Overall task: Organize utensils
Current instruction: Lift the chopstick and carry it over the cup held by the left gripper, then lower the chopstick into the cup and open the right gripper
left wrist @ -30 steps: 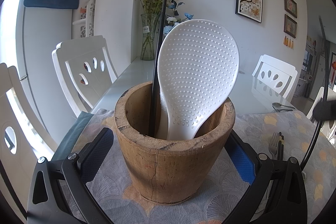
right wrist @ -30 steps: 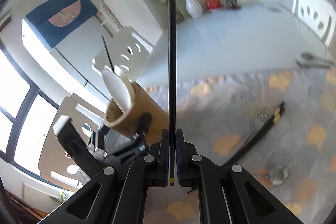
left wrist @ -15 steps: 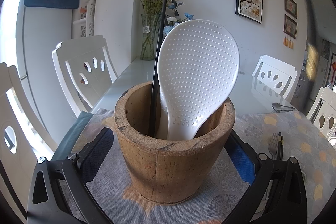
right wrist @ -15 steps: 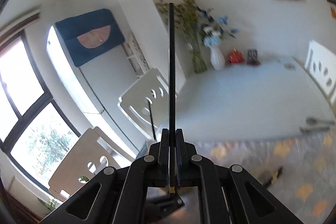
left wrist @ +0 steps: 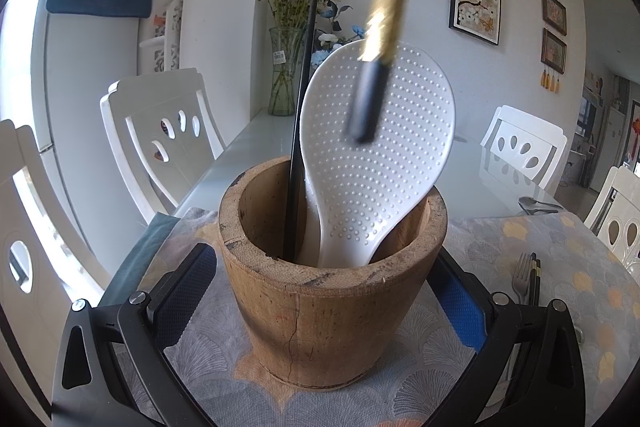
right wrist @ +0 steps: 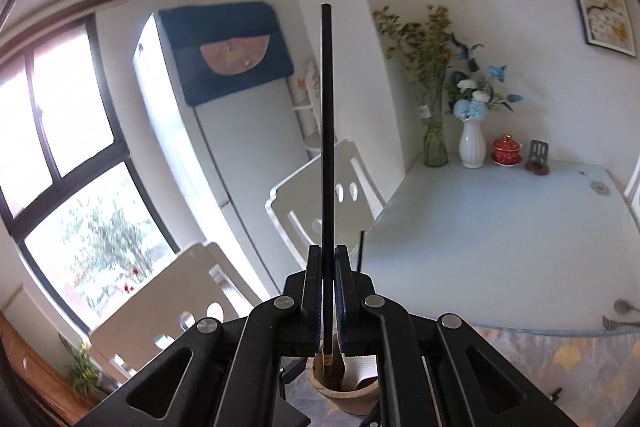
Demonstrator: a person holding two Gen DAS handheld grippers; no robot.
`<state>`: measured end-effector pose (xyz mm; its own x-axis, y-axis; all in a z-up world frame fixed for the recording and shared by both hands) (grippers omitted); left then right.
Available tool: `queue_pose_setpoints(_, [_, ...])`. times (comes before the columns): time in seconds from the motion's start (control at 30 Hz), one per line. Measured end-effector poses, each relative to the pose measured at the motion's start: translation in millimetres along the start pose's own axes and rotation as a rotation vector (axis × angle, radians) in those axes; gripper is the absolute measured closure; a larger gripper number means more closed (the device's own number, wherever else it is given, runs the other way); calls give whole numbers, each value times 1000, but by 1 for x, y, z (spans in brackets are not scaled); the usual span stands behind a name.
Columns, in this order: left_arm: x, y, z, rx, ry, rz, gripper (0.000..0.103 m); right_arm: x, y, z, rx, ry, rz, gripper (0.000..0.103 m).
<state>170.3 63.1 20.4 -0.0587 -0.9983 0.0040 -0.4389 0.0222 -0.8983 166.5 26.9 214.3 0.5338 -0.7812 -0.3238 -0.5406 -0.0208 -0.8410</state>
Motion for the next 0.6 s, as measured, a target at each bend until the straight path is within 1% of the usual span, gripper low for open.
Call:
queue_pose_setpoints(0.3, [-1, 0, 0, -1, 3, -3, 0, -6, 16, 31, -73, -21, -23, 98])
queue_pose_setpoints(0.47, [0, 0, 0, -1, 4, -4, 0, -5, 27, 45, -128, -14, -45, 97])
queue_pose_setpoints(0.53, [-1, 0, 0, -1, 4, -3, 0, -2, 30, 50, -152, -6, -37, 90])
queue_pose_setpoints(0.57, [-1, 0, 0, 0, 5, -4, 0, 0, 31, 51, -162, 0, -30, 82])
queue_pose_setpoints(0.6, [-1, 0, 0, -1, 6, -5, 0, 2, 32, 51, -169, 7, -20, 66])
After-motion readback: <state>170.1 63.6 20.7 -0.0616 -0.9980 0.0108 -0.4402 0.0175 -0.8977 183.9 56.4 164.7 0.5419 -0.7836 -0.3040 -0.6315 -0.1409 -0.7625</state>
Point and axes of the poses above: each gripper's, at about its wrist camera, not at the fingertips, and z roughly the way its jaws point, x to its right, y to its underside, the point moved 8 cm from there along z, roughly the way its jaws point, and after that the axes turned 5 degrees about z, right-handed, at the moved point
